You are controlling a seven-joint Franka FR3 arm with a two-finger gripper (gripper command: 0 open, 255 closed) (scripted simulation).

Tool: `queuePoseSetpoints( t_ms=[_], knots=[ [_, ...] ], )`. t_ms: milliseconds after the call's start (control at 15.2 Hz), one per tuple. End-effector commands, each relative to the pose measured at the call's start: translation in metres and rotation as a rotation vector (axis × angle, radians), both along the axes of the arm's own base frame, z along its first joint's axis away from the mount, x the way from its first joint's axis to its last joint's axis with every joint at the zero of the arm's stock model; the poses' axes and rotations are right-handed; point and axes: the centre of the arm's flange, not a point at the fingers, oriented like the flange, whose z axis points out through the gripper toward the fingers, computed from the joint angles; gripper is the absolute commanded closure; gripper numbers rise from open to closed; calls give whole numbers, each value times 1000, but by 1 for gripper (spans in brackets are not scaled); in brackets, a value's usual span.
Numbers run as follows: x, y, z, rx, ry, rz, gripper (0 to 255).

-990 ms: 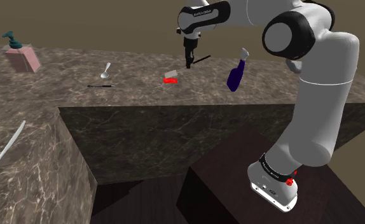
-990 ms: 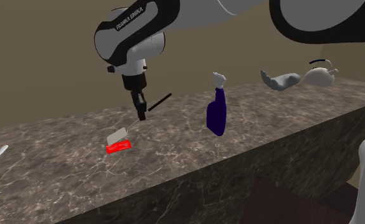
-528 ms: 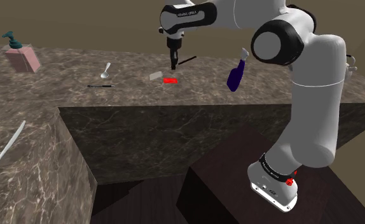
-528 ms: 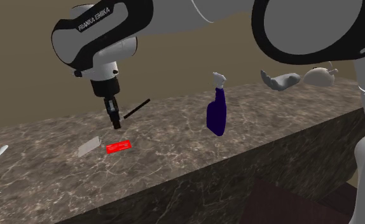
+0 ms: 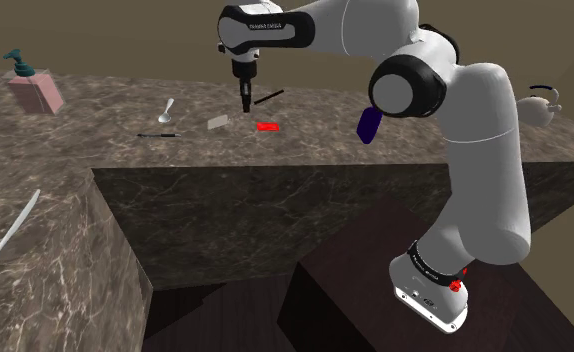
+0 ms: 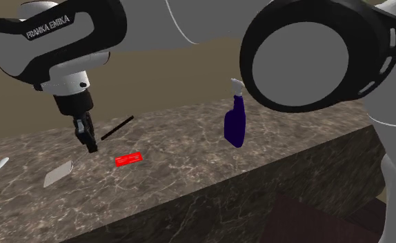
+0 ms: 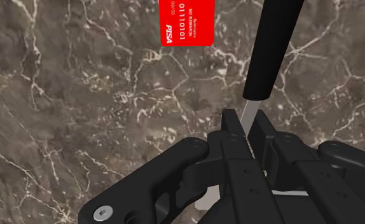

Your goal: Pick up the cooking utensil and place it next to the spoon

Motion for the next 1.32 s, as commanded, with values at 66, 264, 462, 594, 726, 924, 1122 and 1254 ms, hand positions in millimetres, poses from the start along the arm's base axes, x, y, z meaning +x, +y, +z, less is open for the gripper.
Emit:
queuePoseSetpoints(
  t_ms=[66, 264, 462, 594, 726, 924, 1122, 1254],
  knots=[
    [8, 42, -1, -1, 1, -1, 255],
    [15, 74, -6, -1, 1, -1, 255],
    [15, 74, -22, -1, 1, -1, 255],
    [15, 74, -32, -1, 1, -1, 255],
    [15, 74, -43, -1, 1, -1, 255],
    [15, 74, -59, -1, 1, -1, 255],
    [15, 74, -75, -1, 1, -1, 255],
    [15, 74, -75, -1, 1, -1, 255]
  ],
)
